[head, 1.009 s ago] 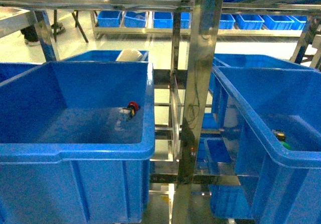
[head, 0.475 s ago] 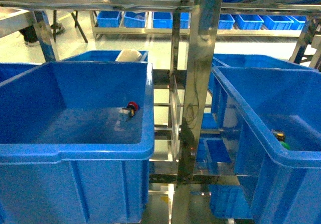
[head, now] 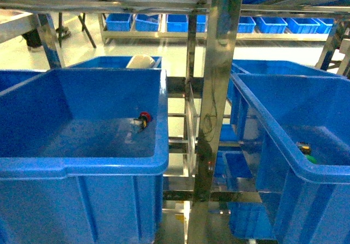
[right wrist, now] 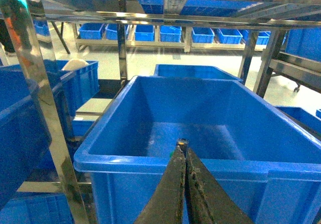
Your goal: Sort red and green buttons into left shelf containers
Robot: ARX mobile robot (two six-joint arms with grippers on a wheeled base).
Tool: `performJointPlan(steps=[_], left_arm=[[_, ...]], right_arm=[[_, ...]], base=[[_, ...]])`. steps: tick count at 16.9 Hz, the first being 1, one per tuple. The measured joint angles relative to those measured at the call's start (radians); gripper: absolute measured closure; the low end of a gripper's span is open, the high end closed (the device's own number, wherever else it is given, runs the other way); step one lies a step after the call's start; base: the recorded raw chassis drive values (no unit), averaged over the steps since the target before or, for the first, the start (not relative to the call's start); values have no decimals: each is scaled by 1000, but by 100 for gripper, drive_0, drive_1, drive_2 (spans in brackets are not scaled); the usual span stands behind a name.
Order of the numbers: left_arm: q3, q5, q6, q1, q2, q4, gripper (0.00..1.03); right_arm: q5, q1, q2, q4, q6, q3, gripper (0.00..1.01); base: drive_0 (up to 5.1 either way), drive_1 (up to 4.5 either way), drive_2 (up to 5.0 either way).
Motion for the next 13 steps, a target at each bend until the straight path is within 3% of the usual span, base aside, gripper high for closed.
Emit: performJointPlan(steps=[6,7,13], left_arm=[[0,-2,0,0,0,-2,101],[0,-1,0,0,0,-2,93],[0,-1,0,0,0,-2,15]], right_arm=[[0,0,0,-2,0,-1,99],[0,0,0,-2,-1,-1,99],[0,0,0,-2,0,-1,22]], base=[[0,0,0],[0,0,0],[0,0,0]])
